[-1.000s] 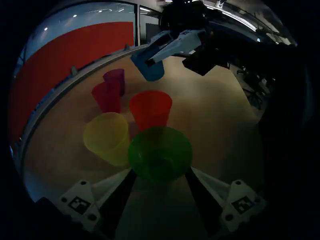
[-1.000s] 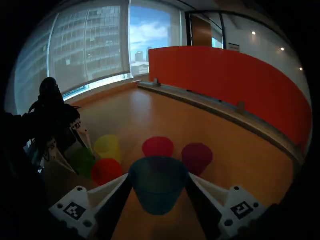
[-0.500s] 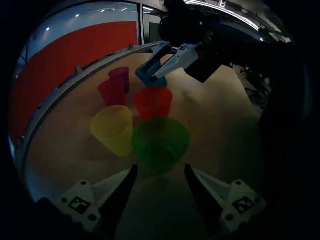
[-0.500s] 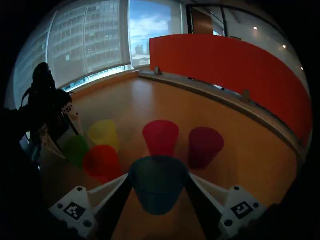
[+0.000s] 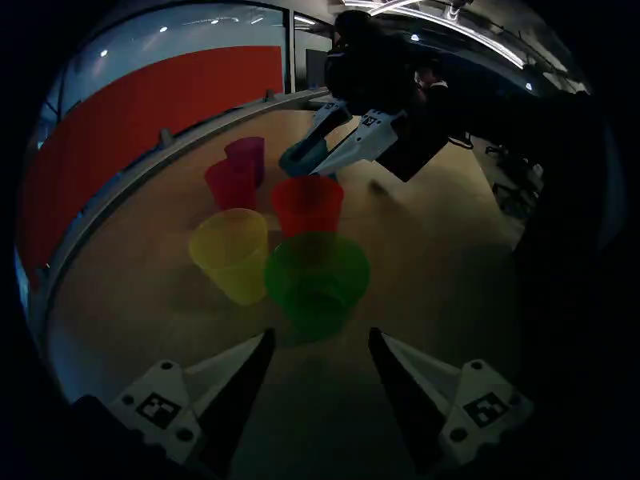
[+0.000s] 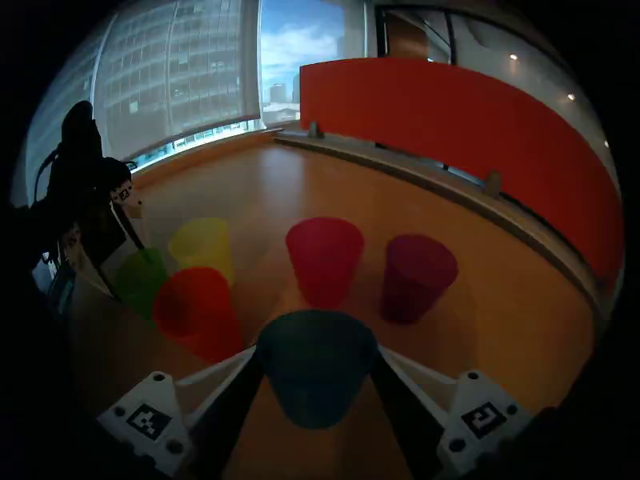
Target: Pour water
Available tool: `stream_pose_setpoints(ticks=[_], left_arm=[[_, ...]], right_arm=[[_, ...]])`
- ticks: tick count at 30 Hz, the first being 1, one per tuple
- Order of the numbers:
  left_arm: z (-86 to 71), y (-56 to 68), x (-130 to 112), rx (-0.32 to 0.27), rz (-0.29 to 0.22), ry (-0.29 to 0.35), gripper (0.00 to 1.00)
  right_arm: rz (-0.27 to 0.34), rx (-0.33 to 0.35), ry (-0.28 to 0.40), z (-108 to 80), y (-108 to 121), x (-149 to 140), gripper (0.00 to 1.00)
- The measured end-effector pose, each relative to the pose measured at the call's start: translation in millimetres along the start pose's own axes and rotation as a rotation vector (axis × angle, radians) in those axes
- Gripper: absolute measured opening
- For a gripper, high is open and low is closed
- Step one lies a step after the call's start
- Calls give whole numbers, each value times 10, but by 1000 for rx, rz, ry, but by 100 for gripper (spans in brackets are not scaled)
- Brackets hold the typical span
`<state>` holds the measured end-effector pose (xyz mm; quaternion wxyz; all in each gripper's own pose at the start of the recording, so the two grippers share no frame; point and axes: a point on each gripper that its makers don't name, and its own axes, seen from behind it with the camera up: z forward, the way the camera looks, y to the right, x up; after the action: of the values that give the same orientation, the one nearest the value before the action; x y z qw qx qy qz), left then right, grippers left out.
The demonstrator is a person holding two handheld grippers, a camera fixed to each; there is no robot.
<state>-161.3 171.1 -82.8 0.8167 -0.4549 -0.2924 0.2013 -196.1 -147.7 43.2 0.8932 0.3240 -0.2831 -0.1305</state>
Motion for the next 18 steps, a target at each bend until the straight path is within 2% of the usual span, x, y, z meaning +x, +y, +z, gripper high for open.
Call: stream_pose_setpoints(ticks=[9, 18], left_arm=[[-81, -75, 0, 26, -2, 0, 86], [-93, -75, -22, 41, 4, -13, 86]], right_arm=[[-24, -13, -12, -95, -13, -87, 91], [-39, -27, -44, -176, -23, -235, 94]])
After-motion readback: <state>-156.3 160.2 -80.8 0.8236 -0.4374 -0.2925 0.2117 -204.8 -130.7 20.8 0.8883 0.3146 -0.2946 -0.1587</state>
